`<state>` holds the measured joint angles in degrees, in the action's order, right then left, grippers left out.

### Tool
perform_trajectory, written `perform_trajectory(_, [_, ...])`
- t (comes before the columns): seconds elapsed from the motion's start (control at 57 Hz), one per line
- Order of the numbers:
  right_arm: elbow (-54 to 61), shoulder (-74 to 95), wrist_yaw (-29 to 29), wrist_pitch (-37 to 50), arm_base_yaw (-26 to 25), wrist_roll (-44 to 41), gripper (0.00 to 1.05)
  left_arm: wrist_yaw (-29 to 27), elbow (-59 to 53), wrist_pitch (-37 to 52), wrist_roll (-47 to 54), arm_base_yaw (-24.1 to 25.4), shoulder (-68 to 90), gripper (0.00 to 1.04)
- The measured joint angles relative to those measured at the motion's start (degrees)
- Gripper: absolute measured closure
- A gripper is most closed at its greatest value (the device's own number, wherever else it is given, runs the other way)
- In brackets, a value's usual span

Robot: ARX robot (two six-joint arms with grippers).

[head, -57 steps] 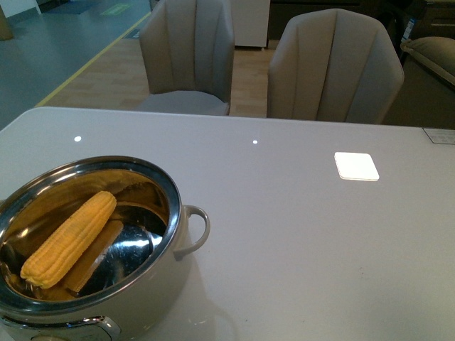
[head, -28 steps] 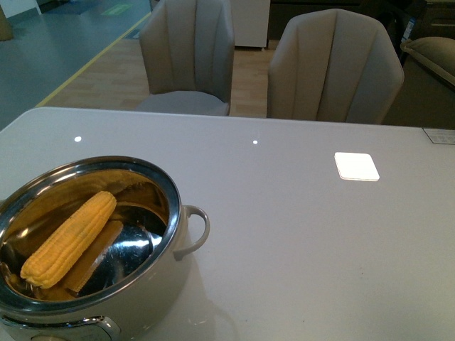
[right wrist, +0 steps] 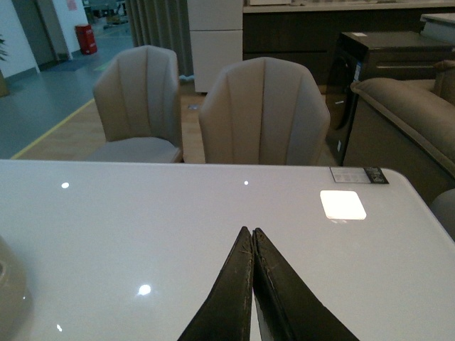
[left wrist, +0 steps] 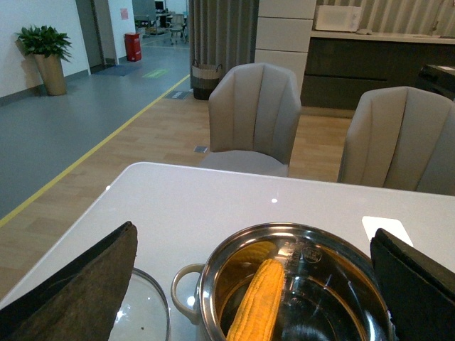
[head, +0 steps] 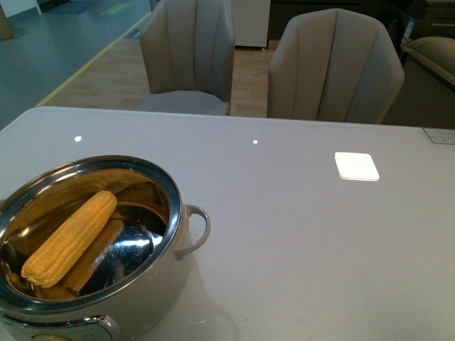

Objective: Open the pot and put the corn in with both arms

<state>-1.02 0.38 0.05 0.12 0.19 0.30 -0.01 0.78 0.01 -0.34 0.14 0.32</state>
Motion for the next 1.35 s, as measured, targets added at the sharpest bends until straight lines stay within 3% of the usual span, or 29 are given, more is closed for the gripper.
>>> perform_trajectory(0.07, [0.0,0.0,0.0,0.0,0.0,0.0,1.03,0.0,0.0,0.0,0.0,0.0,0.0,0.07])
perform_trajectory(0.123, [0.0,0.0,0.0,0.0,0.0,-0.1,0.95,0.0,0.0,0.0,0.0,0.0,0.0,0.07])
perform_trajectory(0.632, [0.0,0.0,0.0,0.0,0.0,-0.1,0.08,0.0,0.0,0.0,0.0,0.0,0.0,0.07])
perform_trajectory(1.352, [0.0,0.0,0.0,0.0,0.0,-0.1,0.09,0.0,0.0,0.0,0.0,0.0,0.0,0.07])
